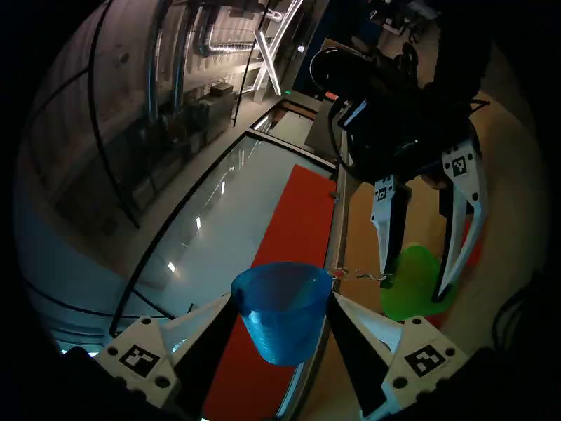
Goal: Pour water
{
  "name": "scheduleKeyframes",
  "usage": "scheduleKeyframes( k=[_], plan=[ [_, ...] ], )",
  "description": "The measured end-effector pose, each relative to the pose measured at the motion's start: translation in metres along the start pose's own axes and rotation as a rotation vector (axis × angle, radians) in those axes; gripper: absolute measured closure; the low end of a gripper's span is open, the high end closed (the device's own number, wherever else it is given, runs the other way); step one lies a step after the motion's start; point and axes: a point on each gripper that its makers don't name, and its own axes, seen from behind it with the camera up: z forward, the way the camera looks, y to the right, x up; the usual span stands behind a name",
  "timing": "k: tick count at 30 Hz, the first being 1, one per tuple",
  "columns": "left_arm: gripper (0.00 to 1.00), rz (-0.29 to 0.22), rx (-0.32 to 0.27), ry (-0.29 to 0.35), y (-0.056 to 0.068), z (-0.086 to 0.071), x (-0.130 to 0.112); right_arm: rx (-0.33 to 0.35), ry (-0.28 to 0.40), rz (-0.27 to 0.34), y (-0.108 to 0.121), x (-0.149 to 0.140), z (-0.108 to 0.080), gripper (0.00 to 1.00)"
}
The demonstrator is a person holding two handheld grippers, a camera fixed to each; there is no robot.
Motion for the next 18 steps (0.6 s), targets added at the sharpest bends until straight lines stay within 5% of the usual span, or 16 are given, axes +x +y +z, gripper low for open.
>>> scheduleKeyframes(
  k=[18],
  plan=[
    [0.15,0.044,0.015,-0.004,-0.0017,-0.0014,-0.0013,0.002,0.003,-0.006,-0.0015,0.0021,0.0001,0.06]
  ],
)
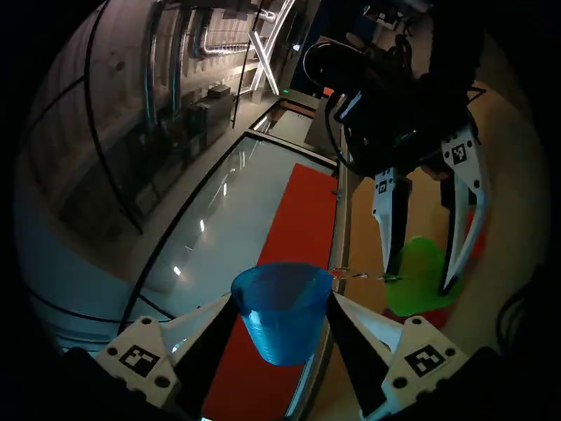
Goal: Pour water
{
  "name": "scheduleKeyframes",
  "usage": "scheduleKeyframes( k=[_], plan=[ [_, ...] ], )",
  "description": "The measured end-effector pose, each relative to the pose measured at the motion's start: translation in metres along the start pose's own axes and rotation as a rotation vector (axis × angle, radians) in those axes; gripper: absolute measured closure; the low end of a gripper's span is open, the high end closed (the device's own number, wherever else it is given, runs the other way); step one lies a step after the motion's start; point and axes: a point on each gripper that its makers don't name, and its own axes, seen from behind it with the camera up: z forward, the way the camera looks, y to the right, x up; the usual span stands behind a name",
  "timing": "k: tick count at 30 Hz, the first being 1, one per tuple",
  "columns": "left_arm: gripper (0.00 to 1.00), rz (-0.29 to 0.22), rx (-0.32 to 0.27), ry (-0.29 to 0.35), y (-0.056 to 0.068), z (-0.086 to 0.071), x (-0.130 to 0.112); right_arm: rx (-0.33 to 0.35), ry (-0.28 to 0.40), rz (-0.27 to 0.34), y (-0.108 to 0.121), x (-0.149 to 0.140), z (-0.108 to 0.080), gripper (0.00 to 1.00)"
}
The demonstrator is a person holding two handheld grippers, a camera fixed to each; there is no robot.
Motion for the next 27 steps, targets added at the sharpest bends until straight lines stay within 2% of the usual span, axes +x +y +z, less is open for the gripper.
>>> scheduleKeyframes(
  k=[27],
  plan=[
    [0.15,0.068,0.001,0.000,-0.0002,-0.0016,0.0029,-0.001,0.003,-0.004,-0.0010,0.0014,-0.0008,0.06]
  ],
)
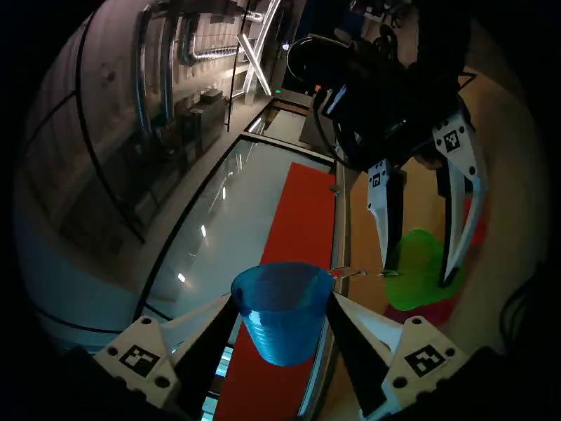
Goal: Pour water
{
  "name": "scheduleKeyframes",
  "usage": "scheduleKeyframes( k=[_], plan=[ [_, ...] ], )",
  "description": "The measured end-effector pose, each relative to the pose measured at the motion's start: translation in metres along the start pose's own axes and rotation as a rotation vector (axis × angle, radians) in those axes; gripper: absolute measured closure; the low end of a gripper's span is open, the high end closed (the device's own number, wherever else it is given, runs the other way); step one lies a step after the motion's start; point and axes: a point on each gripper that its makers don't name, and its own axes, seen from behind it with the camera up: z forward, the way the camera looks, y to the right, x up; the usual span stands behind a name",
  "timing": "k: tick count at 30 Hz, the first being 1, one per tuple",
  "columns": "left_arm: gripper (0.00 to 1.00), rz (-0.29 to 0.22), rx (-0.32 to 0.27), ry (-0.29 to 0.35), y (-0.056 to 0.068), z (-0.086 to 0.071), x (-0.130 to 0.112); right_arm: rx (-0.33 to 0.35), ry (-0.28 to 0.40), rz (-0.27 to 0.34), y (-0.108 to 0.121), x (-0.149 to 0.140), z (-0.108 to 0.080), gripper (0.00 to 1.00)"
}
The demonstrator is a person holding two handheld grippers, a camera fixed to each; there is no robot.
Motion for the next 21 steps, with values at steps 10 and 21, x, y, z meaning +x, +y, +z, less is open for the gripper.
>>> scheduleKeyframes(
  k=[10,21],
  plan=[
    [0.15,0.022,0.000,0.003,0.0009,0.0005,0.0008,-0.001,0.001,-0.002,0.0006,0.0005,-0.0005,0.06],
    [0.15,0.049,0.002,0.007,0.0011,0.0015,0.0027,-0.002,0.002,-0.001,0.0011,-0.0006,-0.0016,0.06]
  ],
)
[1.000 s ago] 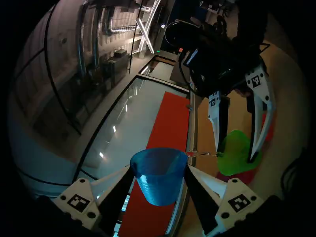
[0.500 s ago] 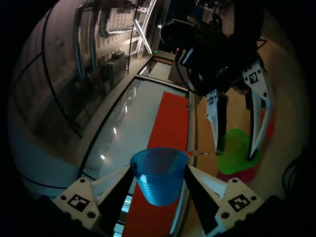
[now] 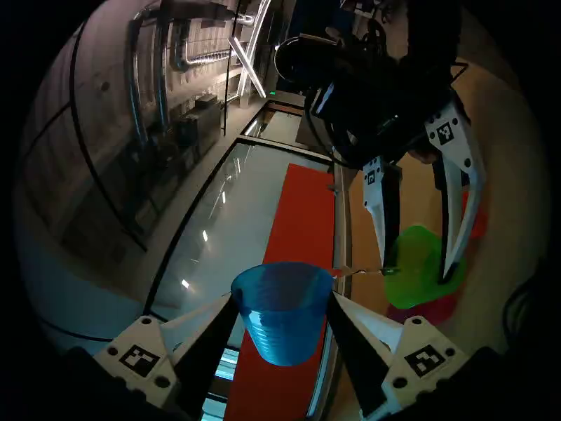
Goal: Pour water
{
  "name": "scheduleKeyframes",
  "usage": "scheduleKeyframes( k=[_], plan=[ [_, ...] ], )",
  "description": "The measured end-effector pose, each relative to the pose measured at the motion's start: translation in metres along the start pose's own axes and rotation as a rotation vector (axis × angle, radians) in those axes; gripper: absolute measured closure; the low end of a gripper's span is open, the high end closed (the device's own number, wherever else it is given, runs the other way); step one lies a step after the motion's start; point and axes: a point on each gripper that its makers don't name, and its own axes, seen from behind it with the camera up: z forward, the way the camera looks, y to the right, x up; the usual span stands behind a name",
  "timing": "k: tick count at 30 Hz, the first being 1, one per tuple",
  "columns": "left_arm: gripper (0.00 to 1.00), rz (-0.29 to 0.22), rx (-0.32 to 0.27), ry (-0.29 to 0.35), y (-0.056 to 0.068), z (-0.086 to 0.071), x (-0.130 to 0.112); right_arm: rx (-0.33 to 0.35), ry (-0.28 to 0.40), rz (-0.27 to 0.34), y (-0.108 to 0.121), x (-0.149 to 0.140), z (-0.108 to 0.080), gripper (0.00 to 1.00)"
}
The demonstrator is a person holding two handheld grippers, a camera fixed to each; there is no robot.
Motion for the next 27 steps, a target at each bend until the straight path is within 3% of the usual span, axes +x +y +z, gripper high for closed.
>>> scheduleKeyframes(
  k=[27],
  plan=[
    [0.15,0.075,0.005,0.015,-0.0009,0.0009,0.0088,-0.009,0.001,-0.002,0.0025,0.0000,-0.0043,0.06]
  ],
)
